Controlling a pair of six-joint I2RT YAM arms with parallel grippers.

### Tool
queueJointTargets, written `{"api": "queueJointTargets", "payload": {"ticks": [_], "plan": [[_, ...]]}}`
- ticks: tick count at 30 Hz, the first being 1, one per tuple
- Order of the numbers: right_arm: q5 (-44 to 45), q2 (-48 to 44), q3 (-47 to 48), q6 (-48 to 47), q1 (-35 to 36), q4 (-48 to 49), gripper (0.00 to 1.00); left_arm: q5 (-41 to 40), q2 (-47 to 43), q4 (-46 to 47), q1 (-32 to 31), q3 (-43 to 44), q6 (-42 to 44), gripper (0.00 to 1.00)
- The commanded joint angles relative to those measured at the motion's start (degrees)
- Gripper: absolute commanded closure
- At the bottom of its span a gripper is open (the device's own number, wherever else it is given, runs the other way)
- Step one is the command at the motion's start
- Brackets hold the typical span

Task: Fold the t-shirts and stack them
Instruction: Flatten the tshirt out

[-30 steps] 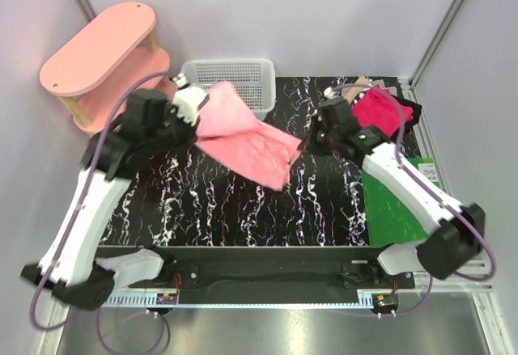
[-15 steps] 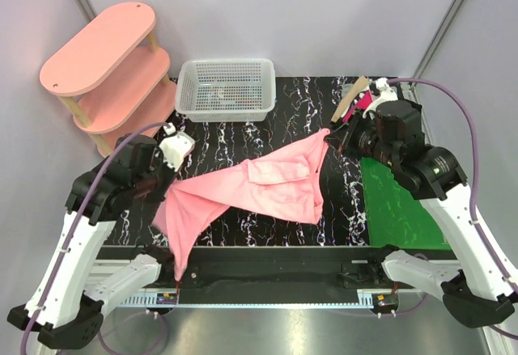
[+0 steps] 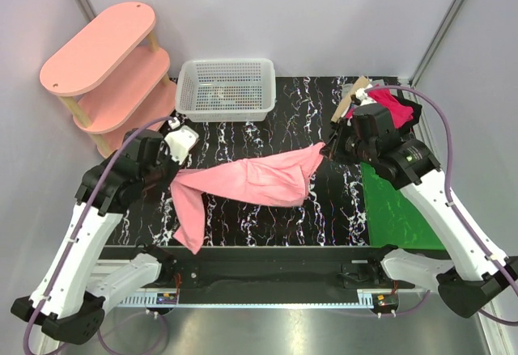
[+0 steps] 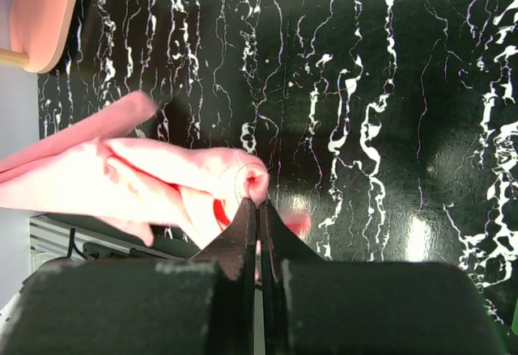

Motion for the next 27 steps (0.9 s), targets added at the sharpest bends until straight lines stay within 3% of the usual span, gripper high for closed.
{"api": "queueJointTargets", "payload": {"ticks": [1, 2, 3, 9, 13, 19, 27], "plan": [[1.4, -3.2, 0.4, -0.8, -0.2, 1.0, 1.0, 2.5, -1.3, 0.7, 1.0, 1.0, -0.6, 0.82], [1.2, -3.3, 0.1, -0.7, -0.2, 1.0, 1.0, 3.5, -1.5, 0.1, 1.2, 0.1, -0.5, 0.75], [0.9, -3.8, -0.3, -0.7, -0.2, 1.0, 1.0, 5.1, -2.2, -0.4, 1.5, -1.8, -0.6, 0.49], [0.9, -3.6, -2.2, -0.6, -0.3, 1.0, 1.0, 9.9, -0.4, 0.1, 2.2, -6.1, -1.8, 0.07], [1.1, -3.1, -3.3, -0.3, -0.3, 1.3, 1.0, 11.6, 4.2, 3.8, 2.2, -6.8, -1.9, 0.05], [0.9, -3.0, -4.3, 0.6, -0.2, 1.3, 1.0, 11.1, 17.6, 13.0, 2.1, -7.1, -2.1, 0.12], [0.6, -4.3, -3.4, 1.6, -0.2, 0.1, 1.0, 11.1, 44.0, 17.1, 2.1, 8.5, -4.1, 0.16]]}}
